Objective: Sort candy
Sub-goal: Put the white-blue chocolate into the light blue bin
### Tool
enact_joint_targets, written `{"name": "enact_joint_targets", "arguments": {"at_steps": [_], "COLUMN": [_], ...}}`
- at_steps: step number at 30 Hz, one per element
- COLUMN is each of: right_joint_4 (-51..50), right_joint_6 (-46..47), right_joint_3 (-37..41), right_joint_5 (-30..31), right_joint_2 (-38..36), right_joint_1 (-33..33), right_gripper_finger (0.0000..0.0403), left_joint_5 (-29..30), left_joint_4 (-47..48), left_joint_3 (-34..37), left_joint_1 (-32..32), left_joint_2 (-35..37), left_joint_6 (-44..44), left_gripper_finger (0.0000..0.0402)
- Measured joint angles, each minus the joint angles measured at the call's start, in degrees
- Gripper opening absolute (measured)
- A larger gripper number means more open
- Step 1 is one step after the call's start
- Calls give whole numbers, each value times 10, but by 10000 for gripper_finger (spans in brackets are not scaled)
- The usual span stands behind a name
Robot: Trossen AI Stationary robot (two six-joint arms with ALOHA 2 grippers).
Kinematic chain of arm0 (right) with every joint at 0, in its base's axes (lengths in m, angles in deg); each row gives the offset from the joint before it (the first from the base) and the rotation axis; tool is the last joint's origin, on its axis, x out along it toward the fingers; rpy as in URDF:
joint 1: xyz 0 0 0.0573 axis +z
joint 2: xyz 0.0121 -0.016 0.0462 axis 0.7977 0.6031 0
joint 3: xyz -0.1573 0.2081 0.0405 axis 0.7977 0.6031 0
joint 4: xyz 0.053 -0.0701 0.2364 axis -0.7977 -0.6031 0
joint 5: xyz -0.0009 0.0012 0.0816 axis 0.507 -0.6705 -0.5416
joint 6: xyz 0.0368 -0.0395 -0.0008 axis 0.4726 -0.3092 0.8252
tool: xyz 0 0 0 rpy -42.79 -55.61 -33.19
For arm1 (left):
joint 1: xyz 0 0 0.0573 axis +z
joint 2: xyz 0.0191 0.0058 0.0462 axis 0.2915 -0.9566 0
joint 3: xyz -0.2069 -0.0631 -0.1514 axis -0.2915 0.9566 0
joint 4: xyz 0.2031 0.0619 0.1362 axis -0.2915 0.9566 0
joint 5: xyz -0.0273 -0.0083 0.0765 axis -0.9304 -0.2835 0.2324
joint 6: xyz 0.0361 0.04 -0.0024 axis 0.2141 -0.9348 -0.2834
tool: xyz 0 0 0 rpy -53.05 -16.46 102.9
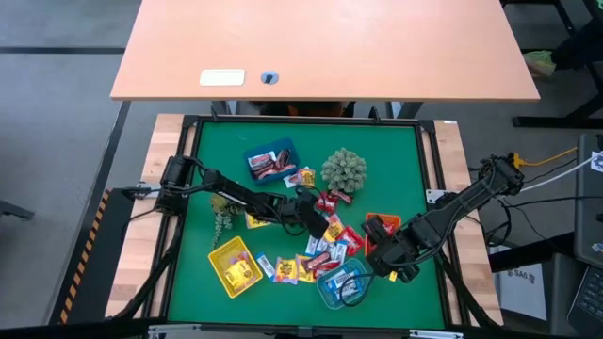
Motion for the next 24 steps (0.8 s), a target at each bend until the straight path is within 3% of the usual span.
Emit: {"name": "enact_joint_targets", "arguments": {"at_steps": [24], "right_joint_4": [1], "right_joint_6": [1], "right_joint_3": [0], "right_joint_5": [0], "right_joint_2": [0], "right_joint_1": [0], "right_gripper_finger": [214], "left_joint_5": [-37], "left_joint_4": [2], "left_joint_3": [0], "left_joint_1": [-18], "left_joint_2": [0], "left_joint_6": [-29], "left_gripper_finger": [0]}}
